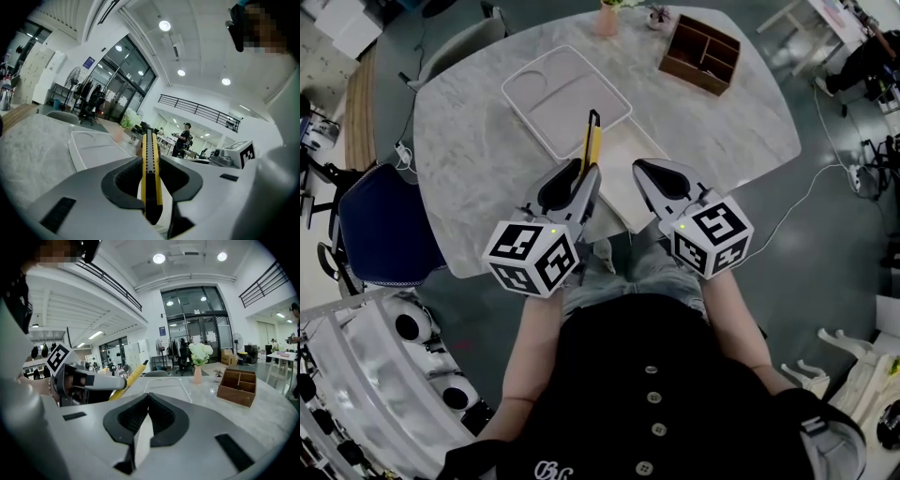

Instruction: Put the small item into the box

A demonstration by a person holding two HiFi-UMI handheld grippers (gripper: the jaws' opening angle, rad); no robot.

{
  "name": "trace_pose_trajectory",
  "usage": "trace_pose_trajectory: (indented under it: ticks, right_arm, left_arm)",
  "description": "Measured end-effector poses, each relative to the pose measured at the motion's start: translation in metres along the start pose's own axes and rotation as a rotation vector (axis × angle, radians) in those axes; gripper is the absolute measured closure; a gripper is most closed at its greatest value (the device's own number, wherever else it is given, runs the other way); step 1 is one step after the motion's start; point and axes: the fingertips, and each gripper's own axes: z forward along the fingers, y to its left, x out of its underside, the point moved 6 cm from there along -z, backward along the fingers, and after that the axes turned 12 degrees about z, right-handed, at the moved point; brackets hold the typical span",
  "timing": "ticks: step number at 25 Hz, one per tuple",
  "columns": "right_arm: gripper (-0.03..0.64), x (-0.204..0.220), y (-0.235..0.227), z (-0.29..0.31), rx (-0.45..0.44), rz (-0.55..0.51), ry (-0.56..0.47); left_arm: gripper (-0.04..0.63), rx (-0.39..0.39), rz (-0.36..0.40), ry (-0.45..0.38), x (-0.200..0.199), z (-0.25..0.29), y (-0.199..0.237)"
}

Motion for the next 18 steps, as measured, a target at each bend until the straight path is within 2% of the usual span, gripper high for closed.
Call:
trace_pose_trajectory:
  ticks: [6, 11, 18]
  right_arm:
    - [0.612, -0.003, -0.005, 0.011, -0.017, -0.014, 0.019]
    - [0.612, -0.011, -0.019, 0.016, -0.038, -0.028, 0.026]
    - [0.612, -0.026, -0.054, 0.026, -0.112, -0.031, 0.047]
  left_arm:
    - [0.472, -0.004, -0.006, -0.001, 0.001, 0.005, 0.006]
    - [0.472, -0.044, -0.021, 0.003, 0.003, 0.013, 0.011]
    - [0.472, -0.110, -0.024, 0.027, 0.001, 0.041, 0.008]
